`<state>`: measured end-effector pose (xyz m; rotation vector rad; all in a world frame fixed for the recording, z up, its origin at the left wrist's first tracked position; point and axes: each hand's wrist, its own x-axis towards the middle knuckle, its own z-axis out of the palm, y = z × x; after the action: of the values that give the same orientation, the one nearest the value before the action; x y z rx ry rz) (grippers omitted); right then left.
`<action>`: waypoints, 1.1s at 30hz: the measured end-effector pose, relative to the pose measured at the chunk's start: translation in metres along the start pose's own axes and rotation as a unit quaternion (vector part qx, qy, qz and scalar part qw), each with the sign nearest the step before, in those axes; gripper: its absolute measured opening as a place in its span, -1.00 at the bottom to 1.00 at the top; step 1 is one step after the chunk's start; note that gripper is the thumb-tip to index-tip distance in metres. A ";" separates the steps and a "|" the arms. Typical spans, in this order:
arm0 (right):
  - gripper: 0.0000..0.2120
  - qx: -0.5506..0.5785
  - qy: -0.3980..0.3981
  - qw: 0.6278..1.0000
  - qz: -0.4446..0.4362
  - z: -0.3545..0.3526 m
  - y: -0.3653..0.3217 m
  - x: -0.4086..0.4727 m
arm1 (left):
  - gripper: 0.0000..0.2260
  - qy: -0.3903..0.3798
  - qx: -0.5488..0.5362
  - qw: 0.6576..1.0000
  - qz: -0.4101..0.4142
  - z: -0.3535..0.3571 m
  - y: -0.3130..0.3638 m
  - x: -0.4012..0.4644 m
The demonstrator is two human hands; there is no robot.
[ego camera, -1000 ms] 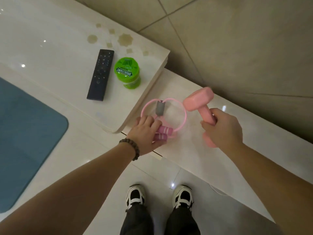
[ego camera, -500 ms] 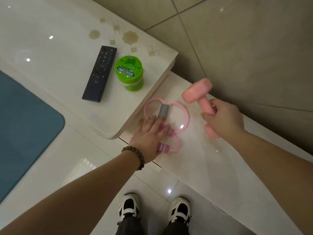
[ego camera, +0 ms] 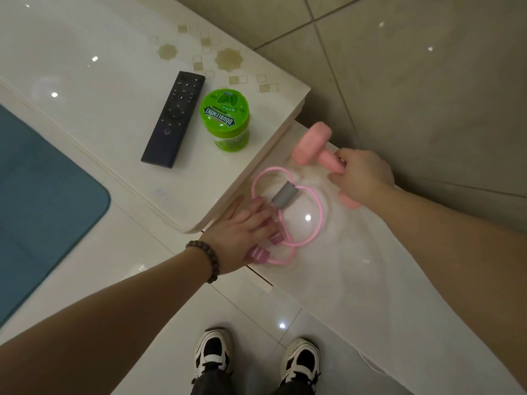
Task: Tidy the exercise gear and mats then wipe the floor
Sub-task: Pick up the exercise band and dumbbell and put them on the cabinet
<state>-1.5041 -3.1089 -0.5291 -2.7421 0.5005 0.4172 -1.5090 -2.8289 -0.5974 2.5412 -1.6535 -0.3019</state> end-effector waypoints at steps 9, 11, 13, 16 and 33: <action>-0.74 -0.066 0.026 0.995 -0.064 0.002 -0.010 0.024 | -0.28 -0.052 0.023 0.997 -0.054 0.011 0.005 -0.013; -0.50 -0.066 0.019 0.996 -0.050 0.003 -0.001 0.016 | -0.30 -0.031 0.024 0.994 -0.106 0.010 0.012 -0.013; -0.22 -0.022 0.007 0.999 -0.026 0.006 0.011 0.002 | -0.27 -0.011 0.009 0.984 -0.180 0.009 0.025 -0.013; -0.03 0.075 0.025 0.997 -0.016 0.016 0.028 -0.018 | -0.21 0.000 -0.028 0.960 -0.278 0.010 0.049 -0.015; -0.19 0.145 0.061 0.988 -0.004 0.027 0.029 -0.011 | -0.31 0.012 -0.185 0.957 -0.222 0.009 0.043 0.030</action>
<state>-1.5313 -3.1212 -0.5569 -2.4952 0.5343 0.1596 -1.5372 -2.8739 -0.6020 2.5662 -0.8874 -0.5509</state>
